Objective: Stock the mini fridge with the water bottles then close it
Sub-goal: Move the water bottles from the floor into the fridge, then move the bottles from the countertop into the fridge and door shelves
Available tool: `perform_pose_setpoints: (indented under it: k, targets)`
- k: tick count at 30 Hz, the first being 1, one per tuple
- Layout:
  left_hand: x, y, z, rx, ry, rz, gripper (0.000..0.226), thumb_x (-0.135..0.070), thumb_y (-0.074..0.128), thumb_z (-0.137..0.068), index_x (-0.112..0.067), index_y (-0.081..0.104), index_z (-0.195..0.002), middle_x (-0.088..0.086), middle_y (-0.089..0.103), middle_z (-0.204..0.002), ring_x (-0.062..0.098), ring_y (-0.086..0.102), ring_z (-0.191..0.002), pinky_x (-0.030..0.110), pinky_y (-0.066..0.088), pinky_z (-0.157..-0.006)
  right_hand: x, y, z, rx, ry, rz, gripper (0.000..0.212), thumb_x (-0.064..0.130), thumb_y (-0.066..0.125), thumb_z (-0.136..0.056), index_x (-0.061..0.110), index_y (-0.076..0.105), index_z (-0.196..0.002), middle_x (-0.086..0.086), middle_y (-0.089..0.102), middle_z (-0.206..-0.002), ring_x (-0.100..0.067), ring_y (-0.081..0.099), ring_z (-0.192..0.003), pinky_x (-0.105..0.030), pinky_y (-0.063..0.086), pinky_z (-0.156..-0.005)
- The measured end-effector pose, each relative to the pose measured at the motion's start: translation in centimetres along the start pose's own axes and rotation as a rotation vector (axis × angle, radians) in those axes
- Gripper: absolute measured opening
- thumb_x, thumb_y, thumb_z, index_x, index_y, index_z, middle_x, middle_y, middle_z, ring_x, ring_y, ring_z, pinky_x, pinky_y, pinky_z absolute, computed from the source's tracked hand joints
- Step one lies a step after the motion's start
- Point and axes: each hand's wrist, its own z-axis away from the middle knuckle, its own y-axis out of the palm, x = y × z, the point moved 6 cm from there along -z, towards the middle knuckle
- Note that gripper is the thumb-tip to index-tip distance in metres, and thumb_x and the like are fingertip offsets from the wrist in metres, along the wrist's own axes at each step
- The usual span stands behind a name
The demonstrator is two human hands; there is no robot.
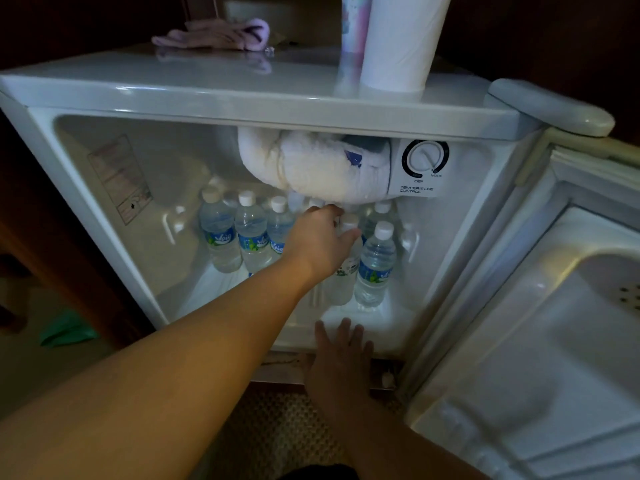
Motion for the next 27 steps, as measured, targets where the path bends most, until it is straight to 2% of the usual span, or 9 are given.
perform_pose_setpoints:
  k: [5,9,14,16,19,21,23,25,27]
  targets:
    - [0.4,0.0,1.0,0.056,-0.027,-0.043,0.065,-0.052,0.066,-0.094,-0.015,0.053,-0.146,0.009,0.062,-0.134,0.026,0.062,-0.118,0.034,0.050,-0.097,-0.2,0.1,-0.1,0.020,0.002,0.019,0.067,0.056,0.031,-0.104,0.032,0.011,-0.163,-0.020,-0.005,-0.170,-0.045,-0.007,-0.154,-0.061,0.000,-0.123]
    - [2.4,-1.5,3.0,0.058,-0.049,-0.072,0.068,-0.050,0.068,-0.093,-0.017,0.048,-0.149,0.009,0.061,-0.136,0.027,0.060,-0.122,0.037,0.050,-0.099,-0.1,0.0,-0.7,0.101,0.002,0.020,0.075,0.066,0.030,-0.100,0.031,0.009,-0.163,-0.021,-0.007,-0.169,-0.047,-0.008,-0.154,-0.063,0.001,-0.122]
    - [5.8,-6.5,7.3,0.064,-0.126,-0.057,0.064,-0.050,0.068,-0.093,-0.026,0.048,-0.148,0.000,0.065,-0.128,0.019,0.062,-0.117,0.035,0.052,-0.096,0.0,-1.2,-0.7,0.269,0.024,0.016,0.089,0.080,0.031,-0.091,0.034,0.005,-0.163,-0.018,-0.013,-0.169,-0.045,-0.013,-0.153,-0.062,-0.001,-0.121]
    - [7.1,-9.0,9.2,0.031,-0.181,-0.041,0.060,-0.049,0.069,-0.092,-0.029,0.051,-0.145,-0.003,0.067,-0.122,0.015,0.063,-0.111,0.030,0.050,-0.091,0.0,-2.2,-1.1,0.351,0.066,0.006,0.091,0.084,0.033,-0.088,0.037,0.008,-0.162,-0.014,-0.011,-0.170,-0.044,-0.011,-0.154,-0.063,0.003,-0.122]
    - [8.2,-12.1,12.8,0.013,-0.293,-0.028,0.057,-0.050,0.070,-0.091,-0.031,0.054,-0.142,-0.006,0.069,-0.116,0.012,0.064,-0.107,0.030,0.051,-0.091,0.4,-3.8,-0.7,0.475,0.087,0.027,0.092,0.088,0.028,-0.087,0.038,0.008,-0.162,-0.014,-0.009,-0.170,-0.045,-0.008,-0.154,-0.066,0.007,-0.119]
    - [8.2,-14.0,15.3,0.015,-0.363,-0.002,0.055,-0.052,0.068,-0.091,-0.035,0.053,-0.142,-0.013,0.069,-0.108,0.006,0.064,-0.101,0.026,0.051,-0.086,1.2,-5.3,0.5,0.442,0.076,0.032,0.083,0.082,0.024,-0.093,0.038,0.010,-0.162,-0.017,-0.003,-0.170,-0.045,-0.002,-0.155,-0.066,0.010,-0.120]
    - [7.3,-16.3,17.7,0.007,-0.417,0.043,0.050,-0.050,0.067,-0.093,-0.037,0.053,-0.139,-0.015,0.069,-0.096,0.001,0.065,-0.090,0.019,0.049,-0.077,2.7,-7.4,3.0,0.337,0.071,-0.022,0.072,0.071,0.025,-0.099,0.037,0.015,-0.161,-0.020,0.009,-0.169,-0.044,0.008,-0.154,-0.062,0.018,-0.120]
    - [5.2,-19.6,19.4,-0.024,-0.453,0.069,0.047,-0.047,0.069,-0.093,-0.036,0.057,-0.136,-0.014,0.069,-0.089,-0.002,0.064,-0.084,0.010,0.045,-0.072,5.0,-9.9,6.2,0.298,0.040,-0.062,0.061,0.062,0.027,-0.104,0.040,0.019,-0.160,-0.015,0.014,-0.168,-0.045,0.012,-0.152,-0.062,0.022,-0.120]
    - [2.0,-23.9,20.6,-0.043,-0.470,0.078,0.044,-0.046,0.070,-0.092,-0.035,0.060,-0.133,-0.015,0.071,-0.089,-0.004,0.065,-0.085,0.005,0.043,-0.069,7.6,-14.0,10.3,0.302,0.017,-0.094,0.058,0.063,0.028,-0.102,0.042,0.022,-0.157,-0.010,0.020,-0.167,-0.043,0.017,-0.152,-0.062,0.026,-0.119]
